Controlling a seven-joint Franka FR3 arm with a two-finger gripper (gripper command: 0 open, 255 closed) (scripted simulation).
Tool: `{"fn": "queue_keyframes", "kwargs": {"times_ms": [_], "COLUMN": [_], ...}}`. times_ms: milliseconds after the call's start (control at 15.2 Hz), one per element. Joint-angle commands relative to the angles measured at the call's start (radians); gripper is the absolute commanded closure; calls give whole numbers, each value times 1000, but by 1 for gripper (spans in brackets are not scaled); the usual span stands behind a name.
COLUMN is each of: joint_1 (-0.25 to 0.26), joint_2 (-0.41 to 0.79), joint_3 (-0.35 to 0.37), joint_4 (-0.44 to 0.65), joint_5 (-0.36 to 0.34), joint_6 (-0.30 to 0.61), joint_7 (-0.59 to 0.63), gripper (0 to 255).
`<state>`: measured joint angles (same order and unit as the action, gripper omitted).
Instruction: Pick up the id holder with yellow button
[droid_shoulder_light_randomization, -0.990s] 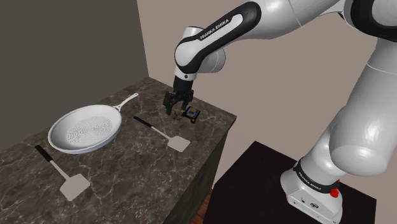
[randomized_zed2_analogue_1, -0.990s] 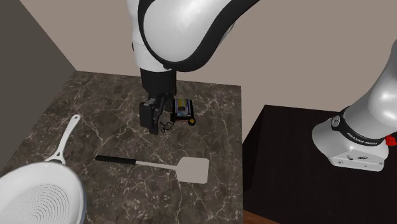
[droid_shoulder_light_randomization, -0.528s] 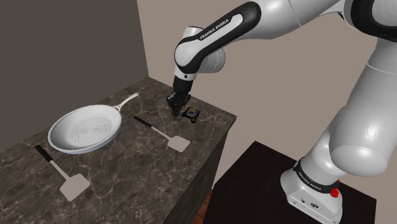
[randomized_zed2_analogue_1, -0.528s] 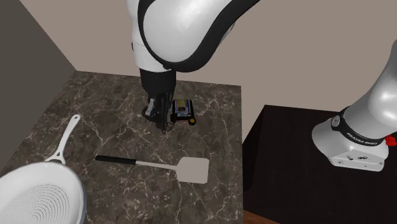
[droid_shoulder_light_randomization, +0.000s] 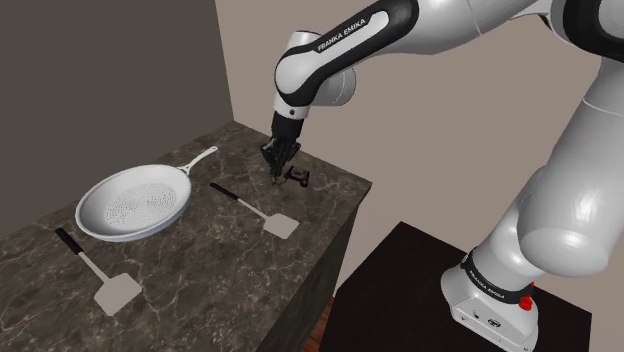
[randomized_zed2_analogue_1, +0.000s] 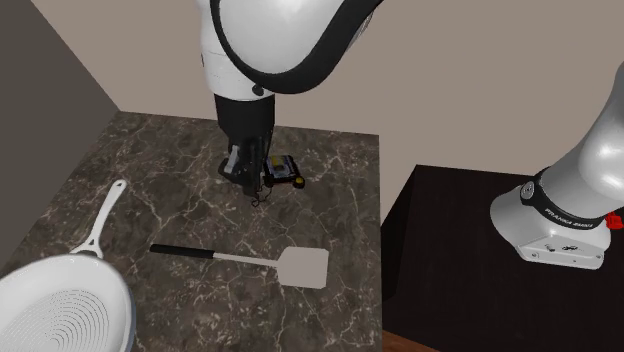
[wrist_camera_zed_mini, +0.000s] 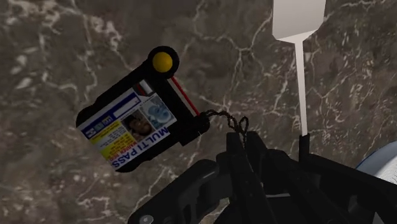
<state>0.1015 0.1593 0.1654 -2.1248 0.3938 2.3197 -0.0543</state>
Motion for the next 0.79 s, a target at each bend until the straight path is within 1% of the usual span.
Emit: {"fn": "queue_keyframes", "kwargs": {"times_ms": [0,594,726], "joint_1": [-1,-5,-5], "joint_2": [-17,-78,-79], "joint_3": [-1,-6,-6], "joint_4": [6,55,56], "joint_5": [-4,-24,-24], "joint_6": [-22,-129,-131], "joint_7": [7,45,45], "gripper": [255,255,255]}}
